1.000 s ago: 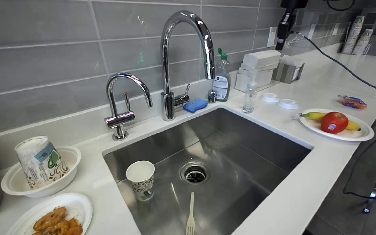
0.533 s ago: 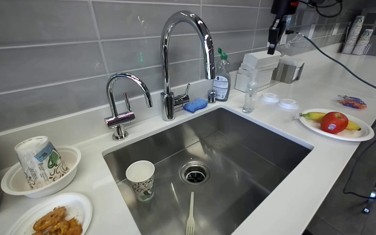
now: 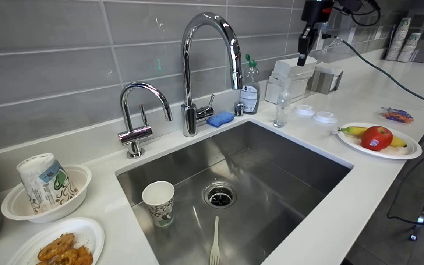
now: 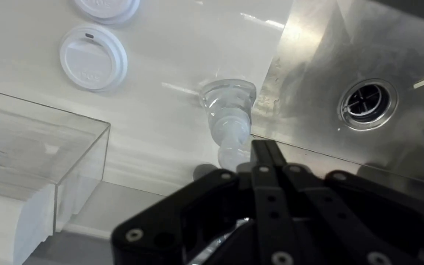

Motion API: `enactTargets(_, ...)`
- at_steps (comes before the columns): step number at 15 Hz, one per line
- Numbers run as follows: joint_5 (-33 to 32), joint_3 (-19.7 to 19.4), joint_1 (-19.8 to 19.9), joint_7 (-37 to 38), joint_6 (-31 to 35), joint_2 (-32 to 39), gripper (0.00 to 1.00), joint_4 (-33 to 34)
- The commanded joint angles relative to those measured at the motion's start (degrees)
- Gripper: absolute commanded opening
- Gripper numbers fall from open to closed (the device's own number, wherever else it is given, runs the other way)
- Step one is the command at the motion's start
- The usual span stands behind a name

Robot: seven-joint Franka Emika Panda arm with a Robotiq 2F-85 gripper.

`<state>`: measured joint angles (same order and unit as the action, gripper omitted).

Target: Press on the soap dispenser

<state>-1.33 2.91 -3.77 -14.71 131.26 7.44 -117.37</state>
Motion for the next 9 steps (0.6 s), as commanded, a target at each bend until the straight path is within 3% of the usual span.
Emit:
enactTargets(1, 1.53, 0.78, 0.6, -0.82, 1.56, 3.27, 0.0, 2.58)
enactTargets(9, 1.75, 0.8, 1.57, -0.77, 1.71, 6.7, 0.0, 5.63)
